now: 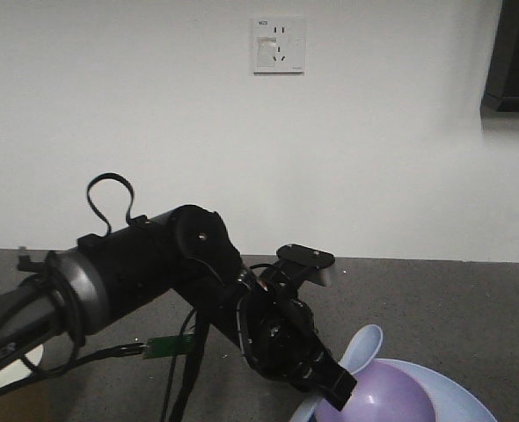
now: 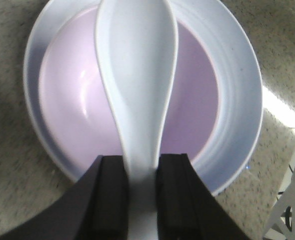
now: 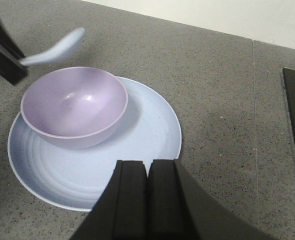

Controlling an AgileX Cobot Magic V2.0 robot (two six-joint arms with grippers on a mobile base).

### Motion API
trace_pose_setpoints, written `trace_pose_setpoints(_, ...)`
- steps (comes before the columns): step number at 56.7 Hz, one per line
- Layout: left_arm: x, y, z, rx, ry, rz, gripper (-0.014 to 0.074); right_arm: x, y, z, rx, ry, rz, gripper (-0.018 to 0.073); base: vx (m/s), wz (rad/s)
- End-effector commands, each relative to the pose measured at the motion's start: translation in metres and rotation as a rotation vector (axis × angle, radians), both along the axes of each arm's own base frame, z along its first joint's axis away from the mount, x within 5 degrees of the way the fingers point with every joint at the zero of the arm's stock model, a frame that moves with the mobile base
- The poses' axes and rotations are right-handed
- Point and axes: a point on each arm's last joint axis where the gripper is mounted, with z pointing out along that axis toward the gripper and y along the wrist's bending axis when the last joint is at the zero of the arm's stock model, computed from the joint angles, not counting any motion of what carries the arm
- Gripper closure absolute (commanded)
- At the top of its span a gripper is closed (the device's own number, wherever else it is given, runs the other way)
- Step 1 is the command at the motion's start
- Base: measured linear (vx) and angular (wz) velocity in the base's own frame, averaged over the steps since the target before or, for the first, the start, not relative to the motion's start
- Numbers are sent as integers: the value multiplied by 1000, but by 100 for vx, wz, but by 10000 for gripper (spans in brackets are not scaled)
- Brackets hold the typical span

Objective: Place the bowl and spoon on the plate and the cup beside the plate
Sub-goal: 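Move the left gripper over the bowl and drop the spoon inside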

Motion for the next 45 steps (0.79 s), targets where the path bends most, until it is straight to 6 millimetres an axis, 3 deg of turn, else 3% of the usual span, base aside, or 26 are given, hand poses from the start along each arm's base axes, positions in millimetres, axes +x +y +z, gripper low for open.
trace_pose_setpoints(1, -5, -8, 35, -105, -53, 15, 577, 3, -1, 16, 1, -114, -11, 571, 0, 0)
trace_pose_setpoints(12, -3, -16, 30, -81, -104, -1, 470, 3, -2, 16, -27, -116, -15, 571, 0, 0)
trace_pose_setpoints(34, -2, -15, 27, -47, -117, -3, 72, 4, -3, 16, -26, -119, -18, 571, 0, 0)
trace_pose_setpoints(41, -4, -13, 35, -55, -133, -3, 29, 4, -3, 16, -26, -119, -18, 571, 0, 0)
trace_pose_setpoints(45, -8, -8, 49, -61, -182, -12, 30, 4, -3, 16, -26, -119, -18, 570, 0, 0)
